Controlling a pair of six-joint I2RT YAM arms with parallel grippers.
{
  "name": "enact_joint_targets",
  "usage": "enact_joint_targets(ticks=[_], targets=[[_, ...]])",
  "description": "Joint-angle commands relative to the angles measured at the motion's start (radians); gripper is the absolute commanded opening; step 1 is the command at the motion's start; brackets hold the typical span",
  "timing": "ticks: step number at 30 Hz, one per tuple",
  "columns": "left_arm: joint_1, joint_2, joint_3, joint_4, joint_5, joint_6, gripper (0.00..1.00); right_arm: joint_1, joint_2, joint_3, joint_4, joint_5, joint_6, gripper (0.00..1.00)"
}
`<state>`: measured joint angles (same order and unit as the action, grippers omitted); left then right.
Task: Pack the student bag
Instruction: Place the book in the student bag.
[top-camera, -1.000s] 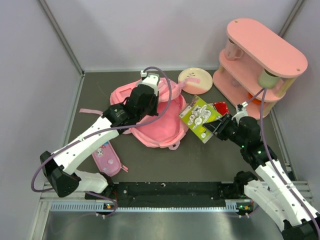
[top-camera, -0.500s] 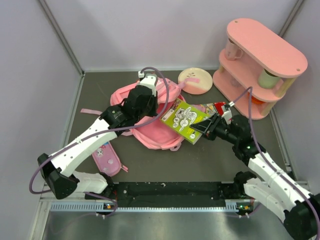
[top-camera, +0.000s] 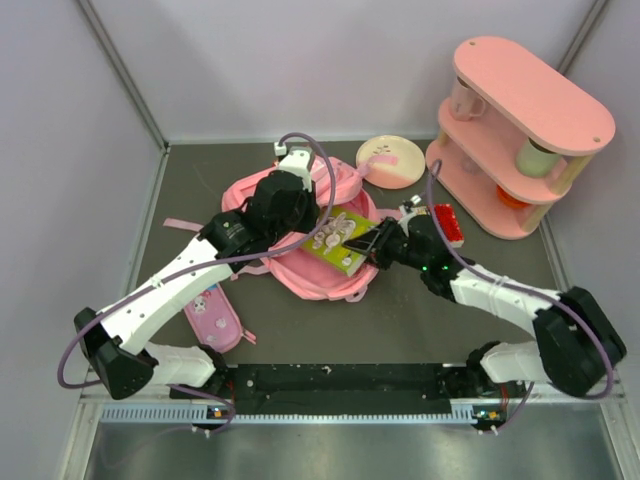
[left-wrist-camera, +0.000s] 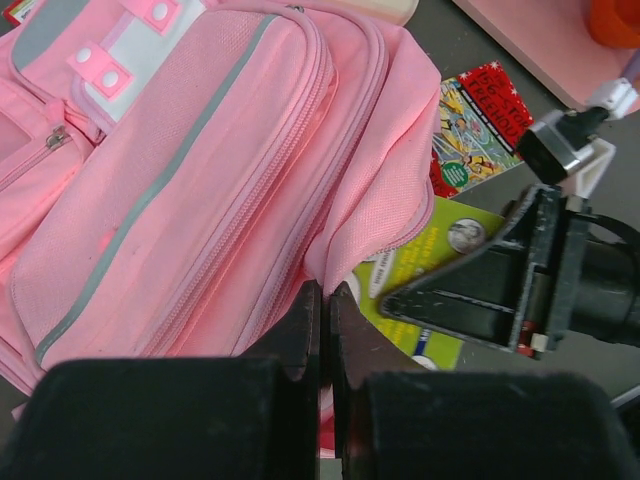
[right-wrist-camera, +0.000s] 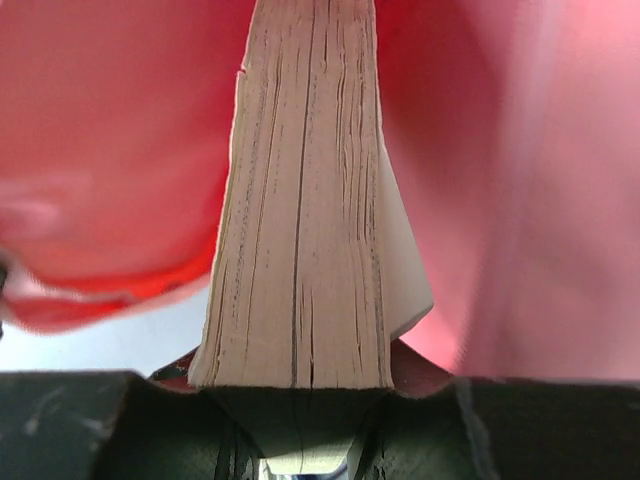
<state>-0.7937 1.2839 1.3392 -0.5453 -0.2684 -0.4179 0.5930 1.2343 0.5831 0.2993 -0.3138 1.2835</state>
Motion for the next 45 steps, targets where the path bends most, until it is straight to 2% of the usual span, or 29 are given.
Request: enact_joint_targets(ticks=[1, 5, 10, 13, 16, 23, 30, 33, 35, 36, 37, 40, 45], targets=[[-0.002, -0.067, 0.028, 0.16, 0.008, -0.03, 0.0, 0.07, 0.123, 0.167, 0.311, 0.114, 0.043, 0.0], [-0.002, -0.074, 0.035, 0.14, 0.006, -0.019, 0.0, 0.087, 0.31, 0.285, 0.376, 0.174, 0.069, 0.0], [-0.001, -0.08, 0.048, 0.12, -0.009, 0.001, 0.0, 0.113, 0.464, 0.385, 0.411, 0.243, 0.088, 0.0], [0.002, -0.084, 0.046, 0.12, -0.02, 0.014, 0.0, 0.14, 0.517, 0.449, 0.397, 0.297, 0.074, 0.0], [0.005, -0.089, 0.046, 0.116, -0.012, 0.014, 0.0, 0.162, 0.554, 0.506, 0.308, 0.372, 0.047, 0.0], [0.017, -0.107, 0.035, 0.116, -0.015, -0.002, 0.0, 0.217, 0.655, 0.538, 0.353, 0.512, 0.076, 0.0], [0.036, -0.135, 0.005, 0.114, -0.011, -0.018, 0.0, 0.228, 0.794, 0.607, 0.391, 0.486, 0.102, 0.06], [0.045, -0.15, -0.023, 0.119, -0.011, -0.027, 0.0, 0.226, 0.788, 0.583, 0.393, 0.475, 0.1, 0.23], [0.054, -0.158, -0.047, 0.13, 0.0, -0.038, 0.0, 0.228, 0.771, 0.569, 0.394, 0.453, 0.077, 0.41], [0.06, -0.161, -0.052, 0.134, 0.003, -0.041, 0.0, 0.228, 0.763, 0.558, 0.388, 0.446, 0.067, 0.55], [0.063, -0.164, -0.057, 0.136, 0.005, -0.041, 0.0, 0.228, 0.755, 0.554, 0.362, 0.44, 0.059, 0.6], [0.068, -0.167, -0.069, 0.139, 0.008, -0.047, 0.0, 0.228, 0.712, 0.511, 0.351, 0.43, 0.036, 0.74], [0.073, -0.178, -0.09, 0.148, 0.006, -0.053, 0.0, 0.226, 0.64, 0.425, 0.33, 0.417, 0.016, 0.8]])
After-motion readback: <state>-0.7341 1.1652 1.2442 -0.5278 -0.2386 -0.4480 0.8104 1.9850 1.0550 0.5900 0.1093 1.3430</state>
